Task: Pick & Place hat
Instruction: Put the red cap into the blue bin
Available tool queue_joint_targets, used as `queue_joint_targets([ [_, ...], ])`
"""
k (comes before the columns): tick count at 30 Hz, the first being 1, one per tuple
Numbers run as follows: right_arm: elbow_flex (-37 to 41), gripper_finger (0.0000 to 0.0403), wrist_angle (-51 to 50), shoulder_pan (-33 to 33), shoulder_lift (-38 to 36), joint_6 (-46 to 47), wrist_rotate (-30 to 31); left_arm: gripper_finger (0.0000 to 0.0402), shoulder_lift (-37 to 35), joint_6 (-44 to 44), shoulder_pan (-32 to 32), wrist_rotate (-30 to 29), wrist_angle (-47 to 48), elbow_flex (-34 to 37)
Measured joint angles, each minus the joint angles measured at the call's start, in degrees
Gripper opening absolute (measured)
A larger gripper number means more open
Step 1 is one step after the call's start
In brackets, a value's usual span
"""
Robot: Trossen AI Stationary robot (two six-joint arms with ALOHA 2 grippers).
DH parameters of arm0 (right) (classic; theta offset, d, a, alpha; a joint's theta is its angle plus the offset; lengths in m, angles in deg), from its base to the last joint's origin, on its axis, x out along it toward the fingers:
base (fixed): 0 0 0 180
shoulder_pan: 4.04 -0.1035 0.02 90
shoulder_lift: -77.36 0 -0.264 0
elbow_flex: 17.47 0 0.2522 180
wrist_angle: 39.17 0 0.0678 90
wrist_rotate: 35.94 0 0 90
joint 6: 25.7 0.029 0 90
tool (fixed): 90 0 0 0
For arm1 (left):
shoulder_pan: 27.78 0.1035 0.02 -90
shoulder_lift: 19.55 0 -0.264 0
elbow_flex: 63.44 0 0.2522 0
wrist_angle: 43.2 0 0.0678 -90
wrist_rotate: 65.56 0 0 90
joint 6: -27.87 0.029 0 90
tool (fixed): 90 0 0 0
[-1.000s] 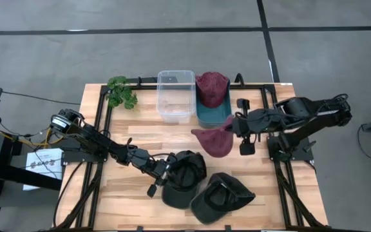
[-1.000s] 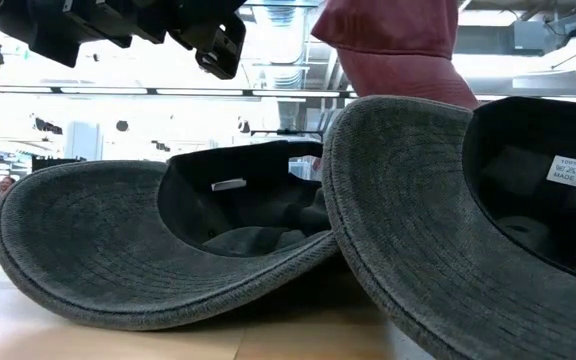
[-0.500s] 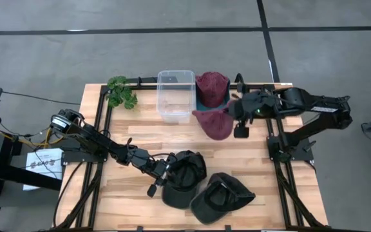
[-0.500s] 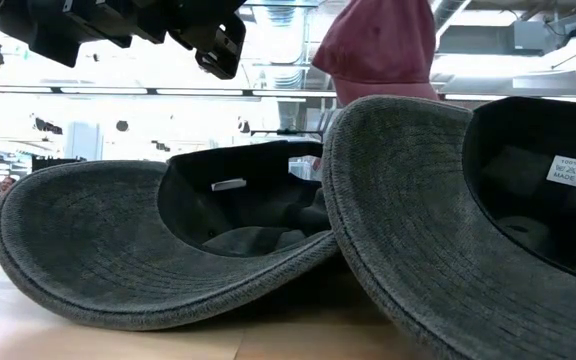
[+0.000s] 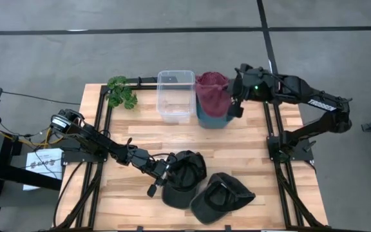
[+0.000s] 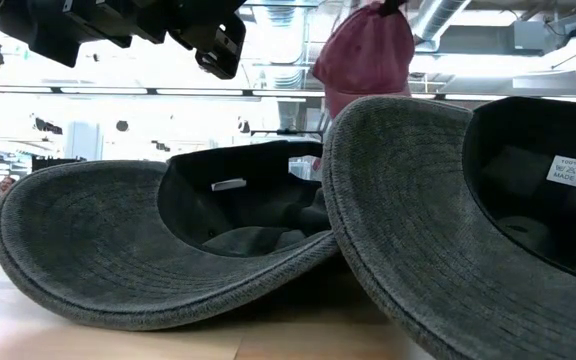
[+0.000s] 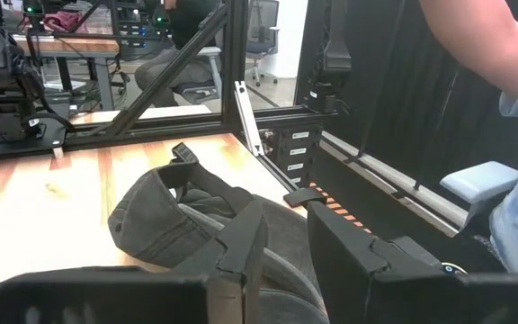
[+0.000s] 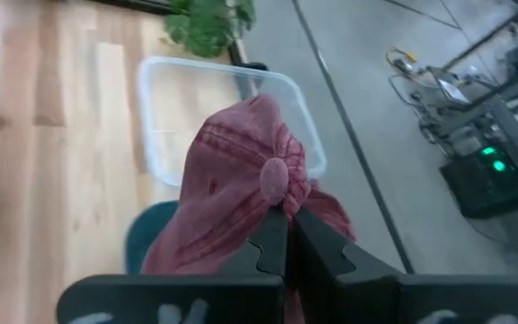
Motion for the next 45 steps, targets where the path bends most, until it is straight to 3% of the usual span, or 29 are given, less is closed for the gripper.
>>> queue_joint_targets([
  [16, 0.0, 0.0000, 0.3, 8.2, 3.6, -1.4, -3.2, 0.0088, 0.0, 0.0, 0.0, 0.0, 0.0, 0.0],
  [34, 0.0, 0.0000, 1.3, 14.8, 13.9, -3.5, -5.8, 0.0088, 0.0, 1.0, 0.0, 0.0, 0.0, 1.4],
  [45, 0.0, 0.0000, 1.6, 17.4, 18.1, -3.0, -11.2, 0.0088, 0.0, 1.0, 0.0, 0.0, 0.0, 1.4],
])
